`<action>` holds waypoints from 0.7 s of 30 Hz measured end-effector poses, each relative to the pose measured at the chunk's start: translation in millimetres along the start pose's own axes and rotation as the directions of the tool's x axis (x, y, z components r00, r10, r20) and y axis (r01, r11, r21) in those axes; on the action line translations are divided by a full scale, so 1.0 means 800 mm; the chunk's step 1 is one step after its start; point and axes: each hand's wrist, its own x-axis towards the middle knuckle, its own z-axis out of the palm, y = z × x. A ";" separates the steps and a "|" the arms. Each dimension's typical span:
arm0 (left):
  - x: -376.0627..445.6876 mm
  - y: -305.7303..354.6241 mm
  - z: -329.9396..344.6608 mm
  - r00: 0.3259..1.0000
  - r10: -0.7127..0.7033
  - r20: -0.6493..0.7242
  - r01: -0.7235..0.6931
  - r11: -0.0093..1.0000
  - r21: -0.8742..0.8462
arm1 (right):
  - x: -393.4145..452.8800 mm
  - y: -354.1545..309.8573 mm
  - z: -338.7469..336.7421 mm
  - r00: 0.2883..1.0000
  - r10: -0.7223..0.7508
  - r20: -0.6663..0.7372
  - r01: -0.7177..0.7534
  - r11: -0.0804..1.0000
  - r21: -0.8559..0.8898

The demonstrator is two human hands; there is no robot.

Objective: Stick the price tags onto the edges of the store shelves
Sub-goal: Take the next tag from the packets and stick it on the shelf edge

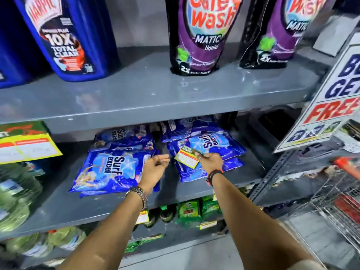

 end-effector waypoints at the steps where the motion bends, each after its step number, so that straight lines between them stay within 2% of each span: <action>1: 0.002 -0.002 -0.001 1.000 -0.010 0.009 0.011 1.000 -0.011 | 0.005 0.000 0.005 1.000 0.013 -0.003 -0.013 1.000 0.015; 6: 0.005 -0.010 -0.011 0.998 -0.061 0.016 0.063 0.993 -0.098 | 0.014 0.003 0.006 0.997 0.067 -0.045 -0.063 0.993 0.099; 11: 0.011 0.008 -0.025 1.000 -0.026 0.012 0.028 0.983 -0.179 | 0.003 -0.015 -0.019 0.994 -0.025 0.107 -0.001 0.971 0.237; 15: 0.009 0.031 -0.034 0.999 0.019 0.034 -0.010 0.965 -0.261 | -0.022 -0.040 -0.045 0.960 -0.141 0.242 0.076 0.963 0.260; 21: 0.004 0.045 -0.039 0.989 0.131 0.071 -0.105 0.952 -0.289 | -0.045 -0.059 -0.072 0.924 -0.270 0.270 0.208 0.949 0.238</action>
